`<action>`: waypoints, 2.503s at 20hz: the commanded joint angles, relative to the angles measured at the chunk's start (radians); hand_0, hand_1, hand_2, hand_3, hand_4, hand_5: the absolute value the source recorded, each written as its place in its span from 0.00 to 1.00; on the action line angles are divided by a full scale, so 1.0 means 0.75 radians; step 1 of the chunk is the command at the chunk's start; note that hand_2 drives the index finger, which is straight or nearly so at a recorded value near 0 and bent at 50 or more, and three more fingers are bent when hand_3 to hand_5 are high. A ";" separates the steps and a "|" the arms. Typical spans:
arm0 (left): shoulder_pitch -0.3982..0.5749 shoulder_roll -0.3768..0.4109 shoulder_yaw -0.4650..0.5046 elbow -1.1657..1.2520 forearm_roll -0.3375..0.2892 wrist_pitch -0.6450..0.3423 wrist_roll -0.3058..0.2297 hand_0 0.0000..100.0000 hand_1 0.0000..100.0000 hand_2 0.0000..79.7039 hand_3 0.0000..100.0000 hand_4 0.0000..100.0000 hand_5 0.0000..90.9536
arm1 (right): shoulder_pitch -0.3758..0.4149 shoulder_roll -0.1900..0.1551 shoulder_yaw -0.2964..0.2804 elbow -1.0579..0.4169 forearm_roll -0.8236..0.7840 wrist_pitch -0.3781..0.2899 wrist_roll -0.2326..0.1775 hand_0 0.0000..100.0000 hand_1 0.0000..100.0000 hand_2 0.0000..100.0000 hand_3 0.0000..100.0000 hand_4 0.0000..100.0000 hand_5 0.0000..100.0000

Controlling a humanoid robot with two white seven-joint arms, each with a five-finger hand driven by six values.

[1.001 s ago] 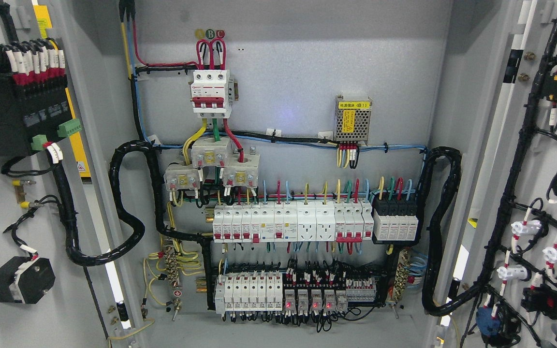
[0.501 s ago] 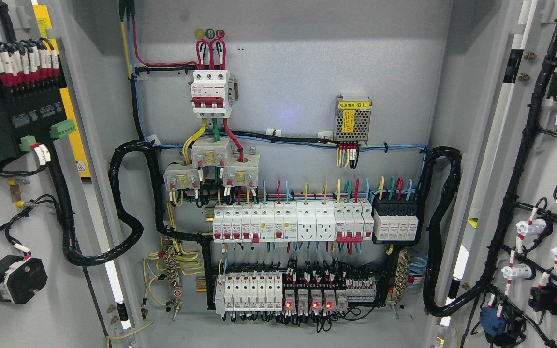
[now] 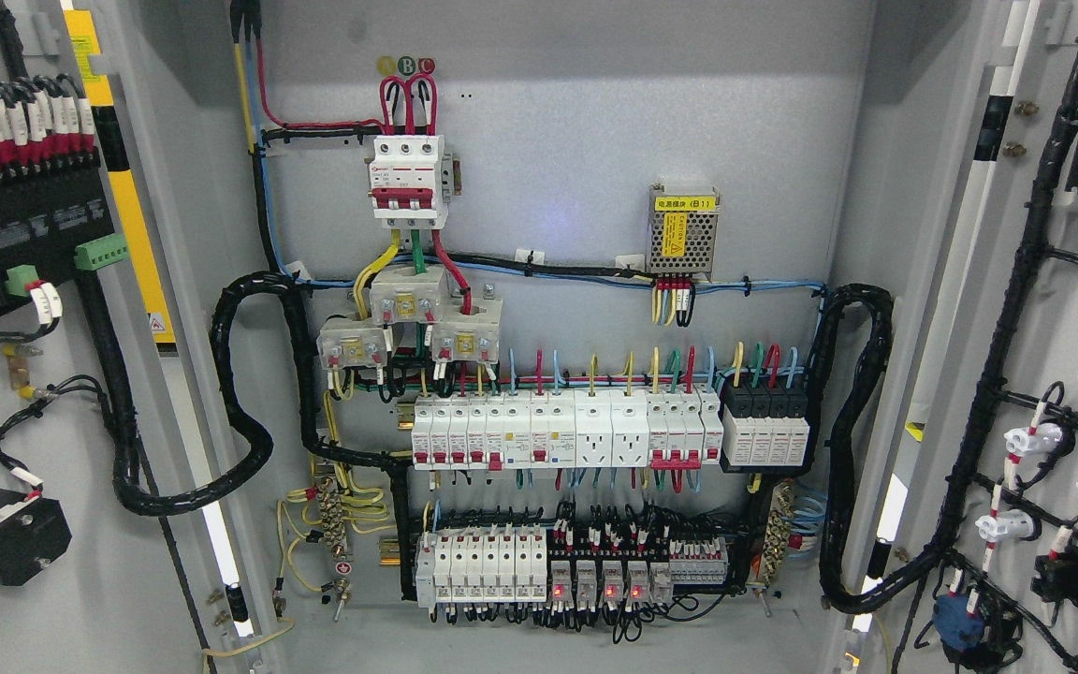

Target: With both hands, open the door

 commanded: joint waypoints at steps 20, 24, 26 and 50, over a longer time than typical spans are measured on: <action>-0.150 0.150 0.070 0.293 0.092 0.038 0.000 0.00 0.00 0.00 0.00 0.00 0.00 | 0.004 0.011 -0.063 0.027 -0.003 0.001 0.000 0.21 0.08 0.00 0.00 0.00 0.00; -0.164 0.150 0.072 0.326 0.096 0.040 0.000 0.00 0.00 0.00 0.00 0.00 0.00 | 0.002 0.011 -0.063 0.027 -0.003 0.001 0.000 0.21 0.08 0.00 0.00 0.00 0.00; -0.172 0.154 0.072 0.346 0.101 0.038 0.000 0.00 0.00 0.00 0.00 0.00 0.00 | 0.002 0.008 -0.063 0.027 -0.003 0.001 0.000 0.21 0.08 0.00 0.00 0.00 0.00; -0.209 0.166 0.070 0.336 0.103 0.093 -0.004 0.00 0.00 0.00 0.00 0.00 0.00 | -0.008 0.008 -0.074 0.025 -0.003 0.001 -0.002 0.21 0.09 0.00 0.00 0.00 0.00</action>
